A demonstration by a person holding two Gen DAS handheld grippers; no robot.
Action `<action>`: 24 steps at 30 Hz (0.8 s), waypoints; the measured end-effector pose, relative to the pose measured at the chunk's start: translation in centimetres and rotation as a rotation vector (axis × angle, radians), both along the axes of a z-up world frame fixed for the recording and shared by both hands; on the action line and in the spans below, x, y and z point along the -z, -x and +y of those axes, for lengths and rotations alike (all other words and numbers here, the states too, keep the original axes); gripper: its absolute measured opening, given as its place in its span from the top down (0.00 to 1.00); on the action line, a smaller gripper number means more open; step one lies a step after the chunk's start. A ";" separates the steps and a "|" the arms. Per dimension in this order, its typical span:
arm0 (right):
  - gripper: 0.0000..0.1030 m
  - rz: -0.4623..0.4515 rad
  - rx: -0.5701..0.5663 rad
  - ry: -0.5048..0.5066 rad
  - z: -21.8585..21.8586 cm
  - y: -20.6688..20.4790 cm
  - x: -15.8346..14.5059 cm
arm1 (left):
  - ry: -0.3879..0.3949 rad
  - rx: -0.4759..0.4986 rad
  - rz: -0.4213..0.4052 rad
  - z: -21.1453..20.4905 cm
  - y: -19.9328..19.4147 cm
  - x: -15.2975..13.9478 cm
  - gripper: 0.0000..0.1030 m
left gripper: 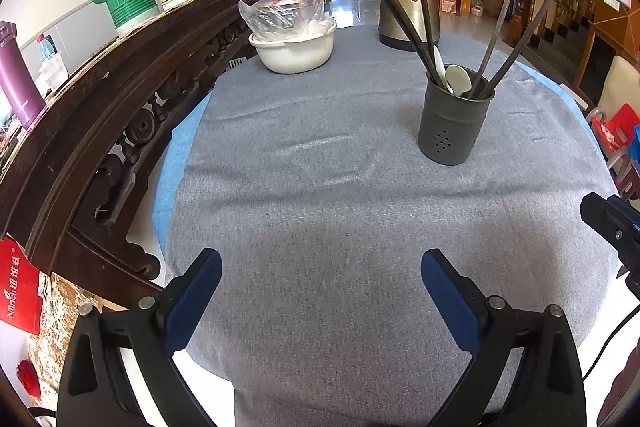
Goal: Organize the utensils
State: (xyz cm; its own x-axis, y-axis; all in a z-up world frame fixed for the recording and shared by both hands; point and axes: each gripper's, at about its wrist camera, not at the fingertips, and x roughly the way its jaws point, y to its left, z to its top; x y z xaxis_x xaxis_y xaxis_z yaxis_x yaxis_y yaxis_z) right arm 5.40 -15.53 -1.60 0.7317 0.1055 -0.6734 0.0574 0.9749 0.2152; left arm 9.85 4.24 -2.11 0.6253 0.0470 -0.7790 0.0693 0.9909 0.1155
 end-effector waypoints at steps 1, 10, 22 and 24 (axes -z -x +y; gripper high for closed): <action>0.38 0.000 0.000 0.000 0.1 0.0 0.0 | 0.002 0.000 -0.001 0.0 0.0 0.0 0.03; 0.38 -0.009 -0.010 0.014 0.8 0.1 -0.6 | 0.015 -0.006 -0.012 0.6 0.2 -0.1 0.03; 0.38 -0.015 -0.019 0.046 2.3 -0.1 -1.1 | 0.032 -0.020 -0.038 2.0 0.4 -0.5 0.03; 0.38 -0.015 -0.018 0.050 2.6 -0.1 -1.2 | 0.035 -0.021 -0.039 2.2 0.4 -0.5 0.03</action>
State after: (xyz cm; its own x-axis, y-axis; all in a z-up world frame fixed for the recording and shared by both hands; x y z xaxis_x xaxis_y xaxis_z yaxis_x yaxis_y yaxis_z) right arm 5.54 -12.91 -0.43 0.7400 0.0857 -0.6672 0.0365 0.9853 0.1671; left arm 9.46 6.49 -1.59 0.6544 0.0330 -0.7554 0.0450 0.9956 0.0825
